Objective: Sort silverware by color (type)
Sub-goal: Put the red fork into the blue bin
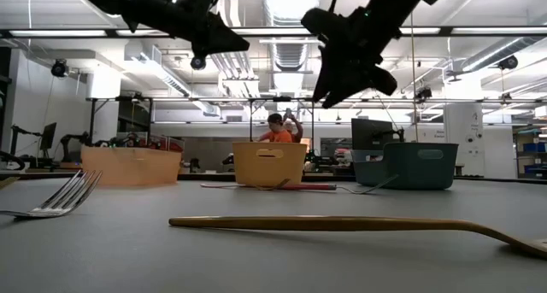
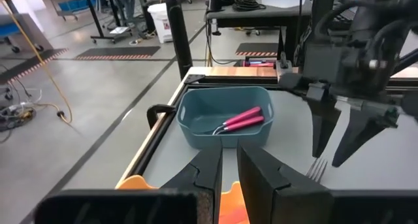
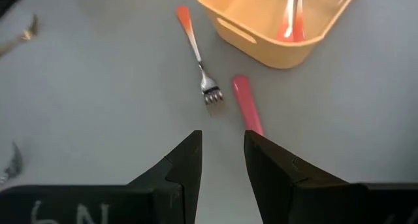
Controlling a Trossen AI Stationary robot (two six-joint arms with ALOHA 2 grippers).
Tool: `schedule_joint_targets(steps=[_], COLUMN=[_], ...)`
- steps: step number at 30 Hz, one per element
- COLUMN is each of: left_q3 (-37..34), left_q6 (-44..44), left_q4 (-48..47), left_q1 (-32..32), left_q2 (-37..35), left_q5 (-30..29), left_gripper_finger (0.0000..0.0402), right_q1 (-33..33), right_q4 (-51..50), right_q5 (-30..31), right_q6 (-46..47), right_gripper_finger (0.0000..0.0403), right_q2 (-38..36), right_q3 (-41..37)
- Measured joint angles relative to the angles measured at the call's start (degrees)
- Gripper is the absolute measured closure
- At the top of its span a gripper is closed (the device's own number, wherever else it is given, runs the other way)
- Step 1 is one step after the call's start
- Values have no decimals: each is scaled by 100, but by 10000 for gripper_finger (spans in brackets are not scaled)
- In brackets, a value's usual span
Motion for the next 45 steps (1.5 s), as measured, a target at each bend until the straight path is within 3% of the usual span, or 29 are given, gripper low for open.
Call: schedule_joint_targets(steps=[3,12,21,27,37,45], left_q3=[26,24,19,18,17,26], left_q6=[150,509,493,491,489,492], left_q4=[25,-5,-55,-57,-50,-30], left_q1=[0,4,4,4,4,4], left_q2=[0,11,11,11,11,11], left_q5=[0,0,0,0,0,0], left_gripper_finger=[372,372,372,372,372,372], right_q1=[0,-44,-47,-52,-90,-107], right_q4=[183,190,228,259,493,855], right_q5=[89,107,1093,1141,1154,1440], right_q6=[-487,-362,264,289,-155,-1095], right_gripper_finger=[298,298,298,298,298,298], right_q2=[189,1102,1232,1256,1258,1657], right_q3=[-158,-24,42,42,42,15])
